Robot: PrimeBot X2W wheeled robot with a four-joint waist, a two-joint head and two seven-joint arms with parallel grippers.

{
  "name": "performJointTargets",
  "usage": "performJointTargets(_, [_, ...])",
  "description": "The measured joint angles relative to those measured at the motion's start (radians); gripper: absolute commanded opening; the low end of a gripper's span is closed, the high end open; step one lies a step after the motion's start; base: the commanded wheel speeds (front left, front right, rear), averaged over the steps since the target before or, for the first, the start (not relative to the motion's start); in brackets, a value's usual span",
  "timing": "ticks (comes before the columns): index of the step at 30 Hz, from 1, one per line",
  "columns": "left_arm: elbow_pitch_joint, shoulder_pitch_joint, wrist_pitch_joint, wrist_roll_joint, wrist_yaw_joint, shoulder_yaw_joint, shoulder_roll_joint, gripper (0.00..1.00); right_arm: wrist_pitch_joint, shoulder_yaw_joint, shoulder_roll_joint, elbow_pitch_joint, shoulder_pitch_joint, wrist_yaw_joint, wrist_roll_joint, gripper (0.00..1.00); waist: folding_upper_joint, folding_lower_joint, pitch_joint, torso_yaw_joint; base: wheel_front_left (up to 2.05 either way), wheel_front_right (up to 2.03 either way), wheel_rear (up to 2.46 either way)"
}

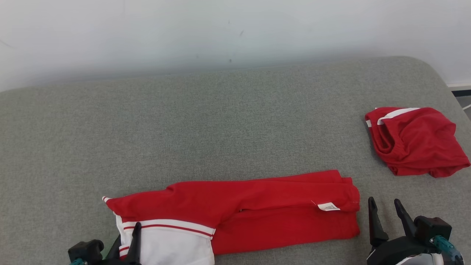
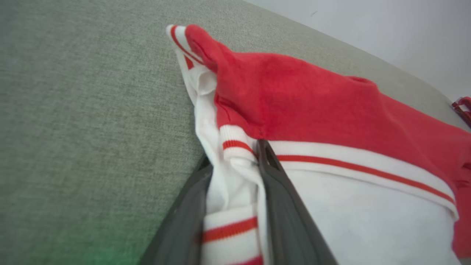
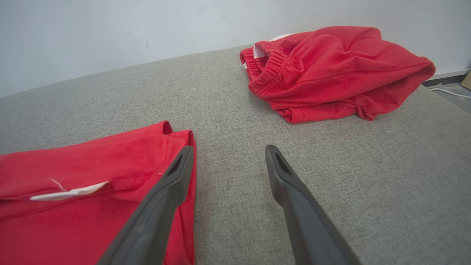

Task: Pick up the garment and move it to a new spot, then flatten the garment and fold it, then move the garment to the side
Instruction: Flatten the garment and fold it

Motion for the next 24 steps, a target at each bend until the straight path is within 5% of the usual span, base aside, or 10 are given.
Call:
performJointTargets(2, [-0.005, 0.001, 0.002, -0.002, 0.0, -0.002, 0.008, 0.3, 0.0, 0.001, -0.001, 0.0, 0.0, 0.0, 0.0, 1.0, 0.0, 0.0, 0.001, 0.0, 0.0, 0.0, 0.0])
performJointTargets(3, [-0.007, 0.001, 0.002, -0.002, 0.0, -0.004, 0.011, 0.0, 0.0, 0.001, -0.001, 0.0, 0.0, 0.0, 0.0, 1.0, 0.0, 0.0, 0.001, 0.0, 0.0, 0.0, 0.0])
performJointTargets(24, [-0.074, 0.043, 0.006, 0.121, 0.025, 0.185, 0.041, 0.0, 0.0, 0.0, -0.006, 0.004, 0.005, 0.0, 0.002, 1.0, 0.0, 0.0001, -0.026, -0.001, 0.0, 0.0, 0.0])
